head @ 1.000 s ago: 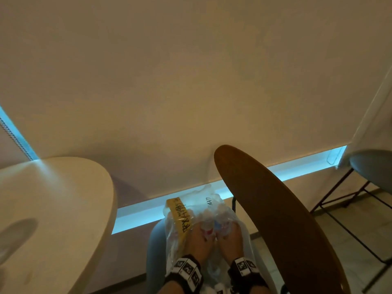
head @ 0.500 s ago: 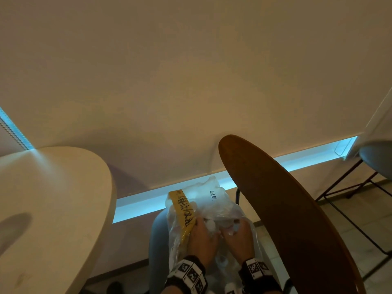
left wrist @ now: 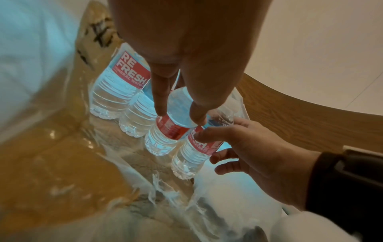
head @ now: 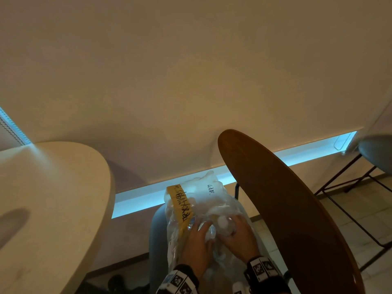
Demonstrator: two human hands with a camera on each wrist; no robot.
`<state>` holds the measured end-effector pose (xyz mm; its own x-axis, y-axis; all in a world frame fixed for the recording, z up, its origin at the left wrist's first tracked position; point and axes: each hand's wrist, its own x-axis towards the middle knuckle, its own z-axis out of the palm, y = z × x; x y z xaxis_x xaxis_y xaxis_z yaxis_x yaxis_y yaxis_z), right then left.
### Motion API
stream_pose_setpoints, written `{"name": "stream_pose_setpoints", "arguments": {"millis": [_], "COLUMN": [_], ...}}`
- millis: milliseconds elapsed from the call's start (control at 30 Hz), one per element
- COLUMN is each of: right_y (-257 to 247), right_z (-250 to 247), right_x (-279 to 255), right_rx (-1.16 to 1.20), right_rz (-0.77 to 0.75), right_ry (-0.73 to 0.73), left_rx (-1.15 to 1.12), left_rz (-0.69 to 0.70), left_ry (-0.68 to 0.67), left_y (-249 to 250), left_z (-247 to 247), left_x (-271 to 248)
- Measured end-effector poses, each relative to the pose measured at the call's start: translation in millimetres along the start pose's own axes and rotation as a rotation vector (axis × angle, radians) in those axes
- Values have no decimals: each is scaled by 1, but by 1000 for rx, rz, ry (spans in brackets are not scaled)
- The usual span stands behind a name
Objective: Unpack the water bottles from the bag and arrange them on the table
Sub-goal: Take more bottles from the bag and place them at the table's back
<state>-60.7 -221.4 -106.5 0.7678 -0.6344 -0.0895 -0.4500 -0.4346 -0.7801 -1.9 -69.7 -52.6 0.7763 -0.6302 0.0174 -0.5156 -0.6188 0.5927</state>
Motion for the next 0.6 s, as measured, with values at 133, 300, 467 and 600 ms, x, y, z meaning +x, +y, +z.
{"name": "stream_pose_setpoints", "arguments": {"millis": [133,300,467,600], "right_y": [7,-12,-46,-98], "right_z": [-5,-27,-65,-103], "right_x": [-20,-52,-78,-91], "right_rx": [-19,88,96,153], "right_rz": [-79,-138,-215,-355], "right_ry": [-27,71,104,177], "left_rx": [3,-67,-240,-296], "left_rz": [34,6,-53,-79], "left_ry": [25,42,33,101], "left_y": [3,14,38,63], "left_z": [-6,-29,-77,-128], "left_x": [-16,-42,-71,-92]}}
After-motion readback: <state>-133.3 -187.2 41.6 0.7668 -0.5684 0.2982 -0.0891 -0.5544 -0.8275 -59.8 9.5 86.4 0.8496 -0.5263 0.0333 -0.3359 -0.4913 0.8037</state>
